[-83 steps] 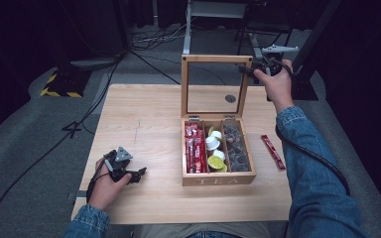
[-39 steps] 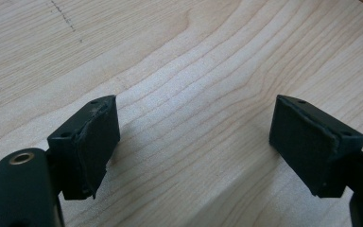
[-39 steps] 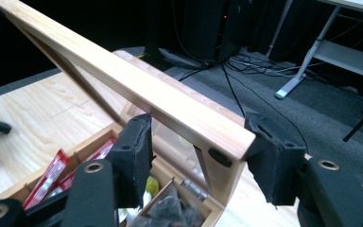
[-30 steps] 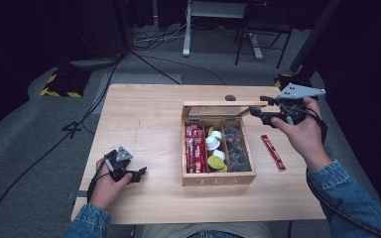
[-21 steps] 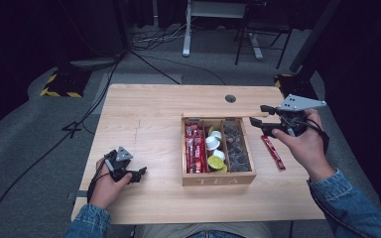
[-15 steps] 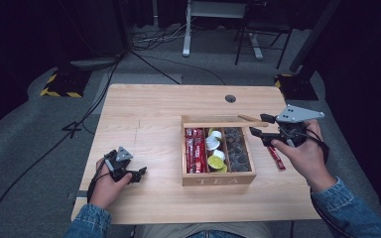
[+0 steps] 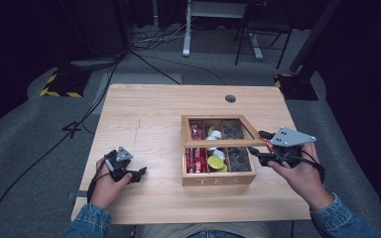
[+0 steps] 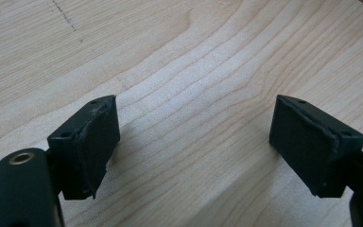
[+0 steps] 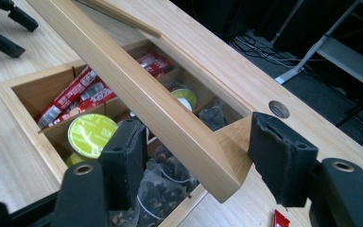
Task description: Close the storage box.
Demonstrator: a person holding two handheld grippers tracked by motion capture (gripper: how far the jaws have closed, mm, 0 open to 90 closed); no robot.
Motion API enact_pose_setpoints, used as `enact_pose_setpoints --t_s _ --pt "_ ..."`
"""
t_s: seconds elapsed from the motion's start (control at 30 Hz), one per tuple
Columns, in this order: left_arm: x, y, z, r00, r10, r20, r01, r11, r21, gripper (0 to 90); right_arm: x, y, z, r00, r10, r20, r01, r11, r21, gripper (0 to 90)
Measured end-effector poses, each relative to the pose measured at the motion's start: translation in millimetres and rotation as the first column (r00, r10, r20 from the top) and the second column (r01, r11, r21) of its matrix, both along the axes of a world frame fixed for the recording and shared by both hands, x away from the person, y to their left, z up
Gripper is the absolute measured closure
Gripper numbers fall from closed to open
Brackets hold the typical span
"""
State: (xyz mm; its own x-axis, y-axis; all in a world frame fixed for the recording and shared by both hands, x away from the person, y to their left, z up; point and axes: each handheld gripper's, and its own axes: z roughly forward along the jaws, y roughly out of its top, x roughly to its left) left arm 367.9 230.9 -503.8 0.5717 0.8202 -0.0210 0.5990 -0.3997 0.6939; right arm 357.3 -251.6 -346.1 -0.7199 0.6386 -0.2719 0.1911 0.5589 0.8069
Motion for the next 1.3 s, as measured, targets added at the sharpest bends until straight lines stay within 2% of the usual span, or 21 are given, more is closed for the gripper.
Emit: enact_pose_setpoints --t_s 0.33,0.57,0.67,0.7,0.73,0.87,1.3 --pt "0.0 -0.1 0.0 1.0 0.001 0.0 -0.001 1.0 0.0 17.2 -8.3 0.5 -15.0 0.9999 0.005 0.012 -0.005 1.0 -0.029 35.8" --pt "0.0 -0.1 0.0 1.0 0.001 0.001 -0.001 1.0 0.0 17.2 -15.2 1.8 -31.1 0.9999 0.014 0.01 -0.014 0.997 -0.075 32.9" --pt "0.0 -0.1 0.0 1.0 0.001 0.0 -0.001 1.0 0.0 17.2 -16.2 1.9 -33.9 0.9999 0.013 0.008 -0.013 0.997 -0.078 31.7" --pt "0.0 -0.1 0.0 1.0 0.001 0.0 -0.001 1.0 0.0 17.2 -16.5 1.2 -36.5 1.0 0.006 -0.004 -0.006 0.998 -0.069 30.7" --pt "0.1 -0.1 0.0 1.0 0.0 0.002 0.0 1.0 0.0 17.2 -16.2 -1.5 -42.3 0.9994 0.001 -0.034 -0.002 0.999 -0.045 29.7" --pt "0.1 -0.2 0.0 1.0 0.001 0.002 -0.001 1.0 0.0 17.2 -17.9 -3.1 -52.0 0.9983 -0.005 -0.058 0.002 0.999 -0.051 29.7" --pt "0.1 -0.3 0.0 1.0 0.002 0.002 -0.002 1.0 0.0 17.2 -20.9 -2.5 -63.4 0.9966 -0.013 -0.081 0.007 0.997 -0.079 29.6"
